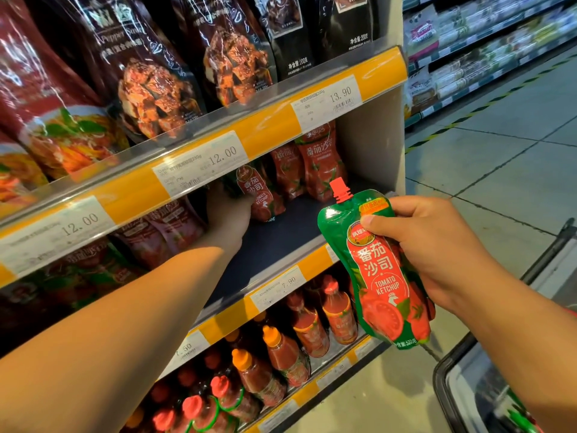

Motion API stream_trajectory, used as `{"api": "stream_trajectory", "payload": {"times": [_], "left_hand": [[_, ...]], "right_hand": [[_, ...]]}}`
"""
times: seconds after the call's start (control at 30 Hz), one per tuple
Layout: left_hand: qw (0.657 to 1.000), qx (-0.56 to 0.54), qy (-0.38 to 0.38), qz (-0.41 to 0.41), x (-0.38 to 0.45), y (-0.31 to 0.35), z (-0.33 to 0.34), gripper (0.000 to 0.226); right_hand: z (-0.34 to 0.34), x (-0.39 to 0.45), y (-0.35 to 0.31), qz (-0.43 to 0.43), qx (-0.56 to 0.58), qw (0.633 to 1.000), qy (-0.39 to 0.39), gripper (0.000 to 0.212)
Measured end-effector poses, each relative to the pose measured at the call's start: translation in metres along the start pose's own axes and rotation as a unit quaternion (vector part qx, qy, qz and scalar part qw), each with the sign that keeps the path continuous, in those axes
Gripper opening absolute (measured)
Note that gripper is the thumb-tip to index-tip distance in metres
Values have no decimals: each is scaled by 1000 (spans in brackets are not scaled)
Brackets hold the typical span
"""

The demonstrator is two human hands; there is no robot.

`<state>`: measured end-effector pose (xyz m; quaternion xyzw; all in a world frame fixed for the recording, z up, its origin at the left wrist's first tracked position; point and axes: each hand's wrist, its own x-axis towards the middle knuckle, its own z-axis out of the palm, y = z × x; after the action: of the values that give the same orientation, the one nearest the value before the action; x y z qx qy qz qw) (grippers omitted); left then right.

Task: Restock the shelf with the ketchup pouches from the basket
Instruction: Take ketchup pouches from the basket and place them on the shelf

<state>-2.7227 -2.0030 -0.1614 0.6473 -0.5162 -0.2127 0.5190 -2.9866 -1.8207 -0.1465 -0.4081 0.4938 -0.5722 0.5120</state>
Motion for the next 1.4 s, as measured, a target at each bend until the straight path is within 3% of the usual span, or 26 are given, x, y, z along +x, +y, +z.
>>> {"api": "stream_trajectory", "payload": {"times": [0.2, 0.3, 0.4, 0.5, 0.6, 0.77, 0.9, 1.03, 1.1, 1.17, 1.3, 1.4], "left_hand": [[999, -19, -11, 37, -32, 13, -17, 48], [996, -89, 11, 17, -66, 17, -35, 35], [983, -122, -128, 40, -130, 18, -56, 26], [941, -150, -302, 28, -186, 33, -61, 40], [924, -161, -346, -3, -211, 42, -55, 46], [935, -161, -317, -3, -215, 42, -51, 47], [946, -163, -281, 3, -200, 34, -63, 42], [959, -168, -227, -19, -175, 33, -83, 35], [967, -160, -192, -40, -161, 32, -92, 31], [973, -153, -164, -63, -149, 31, -101, 26], [985, -128, -92, -76, -128, 23, -111, 20], [986, -134, -42, -94, -113, 14, -112, 31]], "right_hand": [[1, 2, 2, 1, -9, 1000, 2, 9], [1, 5, 4, 0, -11, 1000, 3, 9], [5, 5, 5, 4, 1, 1000, -2, 9], [15, 3, 5, 7, 37, 999, -19, 10], [29, -1, 4, 3, 74, 997, -31, 11], [49, -8, 6, -6, 102, 994, -40, 9], [53, -7, 4, -9, 89, 991, -96, 12], [27, 3, 8, -118, -99, 987, -37, 9], [5, 11, 20, -171, -229, 958, -10, 14], [-9, 15, 33, -207, -354, 912, -4, 33], [6, 16, 49, -232, -506, 827, -77, 73], [30, 19, 65, -202, -579, 780, -127, 90]]}}
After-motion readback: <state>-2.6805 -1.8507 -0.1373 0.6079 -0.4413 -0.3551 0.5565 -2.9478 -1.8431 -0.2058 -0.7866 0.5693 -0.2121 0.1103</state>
